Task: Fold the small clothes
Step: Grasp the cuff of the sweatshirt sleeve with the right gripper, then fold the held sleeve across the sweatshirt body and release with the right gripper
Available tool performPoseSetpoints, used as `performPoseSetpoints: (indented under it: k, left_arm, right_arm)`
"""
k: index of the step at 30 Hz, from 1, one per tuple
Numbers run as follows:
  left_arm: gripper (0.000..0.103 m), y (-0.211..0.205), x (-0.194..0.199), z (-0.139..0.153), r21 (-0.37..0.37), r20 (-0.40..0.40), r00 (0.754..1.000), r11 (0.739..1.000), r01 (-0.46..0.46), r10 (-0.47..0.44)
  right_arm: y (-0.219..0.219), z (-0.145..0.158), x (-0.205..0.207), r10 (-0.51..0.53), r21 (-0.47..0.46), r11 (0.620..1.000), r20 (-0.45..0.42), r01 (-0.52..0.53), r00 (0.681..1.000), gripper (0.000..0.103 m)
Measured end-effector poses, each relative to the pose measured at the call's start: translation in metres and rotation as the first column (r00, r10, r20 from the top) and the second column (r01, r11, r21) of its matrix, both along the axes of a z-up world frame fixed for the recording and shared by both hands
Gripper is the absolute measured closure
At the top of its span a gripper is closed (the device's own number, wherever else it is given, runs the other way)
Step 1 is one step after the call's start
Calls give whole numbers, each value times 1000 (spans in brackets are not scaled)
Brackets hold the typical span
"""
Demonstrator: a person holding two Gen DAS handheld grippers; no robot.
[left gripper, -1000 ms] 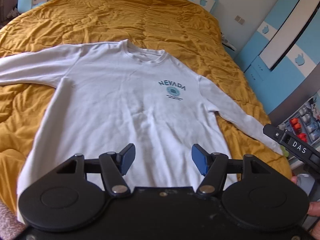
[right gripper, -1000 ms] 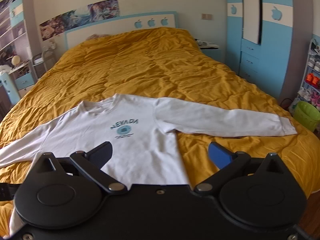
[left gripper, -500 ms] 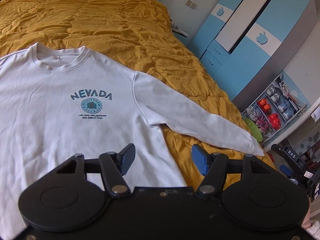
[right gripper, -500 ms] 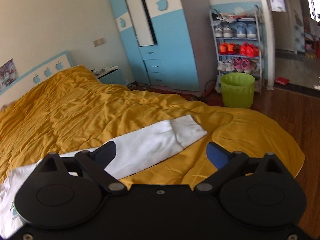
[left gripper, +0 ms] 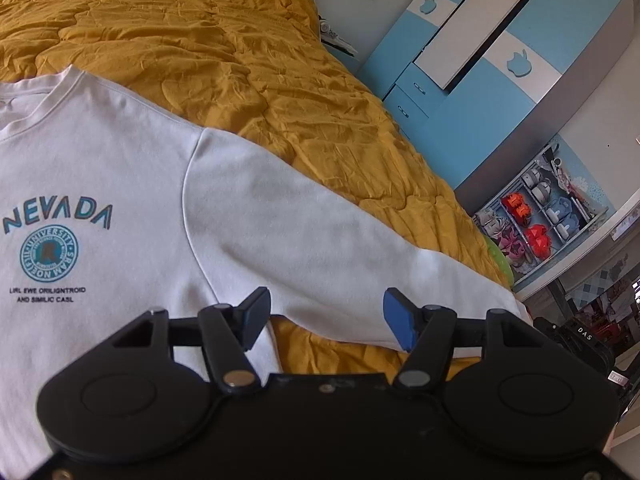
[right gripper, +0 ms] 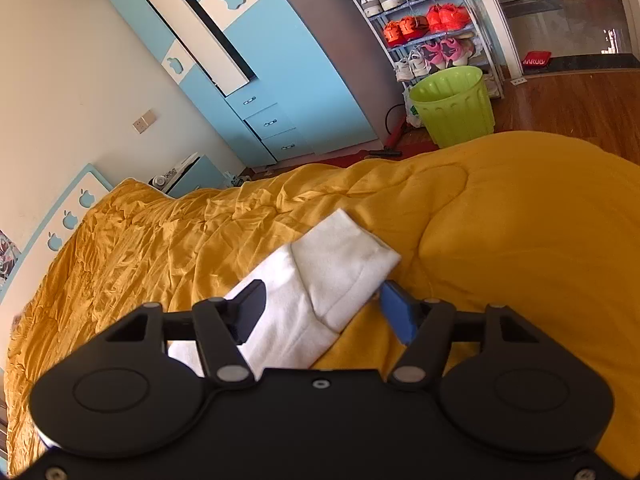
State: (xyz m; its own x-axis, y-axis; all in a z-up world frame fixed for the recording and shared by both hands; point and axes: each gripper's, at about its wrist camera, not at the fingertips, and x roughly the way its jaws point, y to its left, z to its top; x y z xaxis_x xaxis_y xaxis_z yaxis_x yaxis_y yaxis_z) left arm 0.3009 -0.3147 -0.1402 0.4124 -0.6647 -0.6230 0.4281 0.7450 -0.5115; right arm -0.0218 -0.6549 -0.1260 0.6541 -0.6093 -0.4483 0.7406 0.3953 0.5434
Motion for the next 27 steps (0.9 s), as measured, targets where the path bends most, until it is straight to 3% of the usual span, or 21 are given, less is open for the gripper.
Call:
performPoseSetpoints:
  k: [3, 4, 8, 13, 17, 20, 23, 27]
  left_arm:
    - [37, -12, 5, -13, 11, -38, 999, 1000, 7, -7]
    - [37, -15, 4, -17, 18, -48, 999, 1000, 12, -11]
    - [37, -22, 3, -33, 41, -72, 996, 998, 50, -47]
    - [37, -29, 4, -41, 56, -78, 995, 996, 70, -65]
    - [37, -20, 3, -33, 20, -87, 995, 998, 57, -55]
    - [37, 2, -4, -17, -3, -60, 998, 999, 32, -33]
    - [37, 28, -7, -6, 26, -74, 997, 1000, -1, 2]
    - [37, 94, -19, 7, 5, -67, 993, 995, -96, 96]
  right_arm:
    - [-10, -2, 2, -35, 31, 999, 42, 34, 999, 64]
    - [-13, -4, 3, -49, 50, 998, 46, 47, 998, 78]
    - [-19, -9, -1, -58, 79, 996, 81, 52, 995, 89]
    - [-17, -7, -3, -36, 60, 998, 98, 31, 994, 92]
    - [-14, 8, -3, -28, 54, 998, 125, 22, 992, 93]
    - [-4, 28, 5, 9, 27, 1000, 159, -13, 987, 94]
    - [18, 55, 26, 87, -27, 996, 180, -84, 980, 94]
    - [62, 89, 66, 237, -99, 970, 216, -220, 947, 94]
